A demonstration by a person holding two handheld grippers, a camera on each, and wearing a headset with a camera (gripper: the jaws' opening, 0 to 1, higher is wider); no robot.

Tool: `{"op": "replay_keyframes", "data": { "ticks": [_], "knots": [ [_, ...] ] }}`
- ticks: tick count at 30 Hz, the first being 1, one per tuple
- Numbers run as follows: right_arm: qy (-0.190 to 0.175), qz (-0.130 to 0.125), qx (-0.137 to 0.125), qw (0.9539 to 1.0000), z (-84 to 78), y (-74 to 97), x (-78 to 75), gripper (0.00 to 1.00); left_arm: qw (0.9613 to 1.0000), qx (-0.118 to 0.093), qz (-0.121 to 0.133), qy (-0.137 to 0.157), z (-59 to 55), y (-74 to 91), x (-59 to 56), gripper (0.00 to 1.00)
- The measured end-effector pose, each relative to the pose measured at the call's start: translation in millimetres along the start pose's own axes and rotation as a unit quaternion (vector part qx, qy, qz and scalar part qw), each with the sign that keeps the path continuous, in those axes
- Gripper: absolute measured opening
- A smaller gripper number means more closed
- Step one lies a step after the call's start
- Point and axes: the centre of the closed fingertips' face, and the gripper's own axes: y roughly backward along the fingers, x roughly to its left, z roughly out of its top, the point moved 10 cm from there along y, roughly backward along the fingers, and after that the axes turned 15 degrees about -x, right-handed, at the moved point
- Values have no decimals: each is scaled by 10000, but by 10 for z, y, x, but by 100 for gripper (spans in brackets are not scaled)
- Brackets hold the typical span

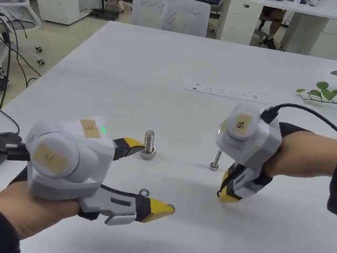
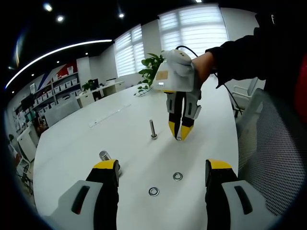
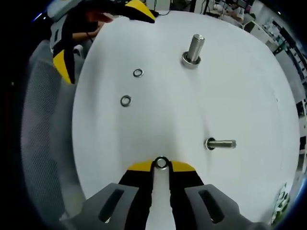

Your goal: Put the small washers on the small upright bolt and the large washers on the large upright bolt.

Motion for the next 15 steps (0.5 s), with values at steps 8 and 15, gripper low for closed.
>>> {"op": "replay_keyframes", "data": {
  "ticks": [8, 15],
  "knots": [
    [-109, -156, -36, 9998, -39, 179, -57, 13, 10000, -4, -38, 7, -1, -21, -5, 73],
    [-118, -237, -115, 9996, 11, 315, -97, 13, 10000, -10, -45, 9, -3, -25, 3, 73]
  ]
}}
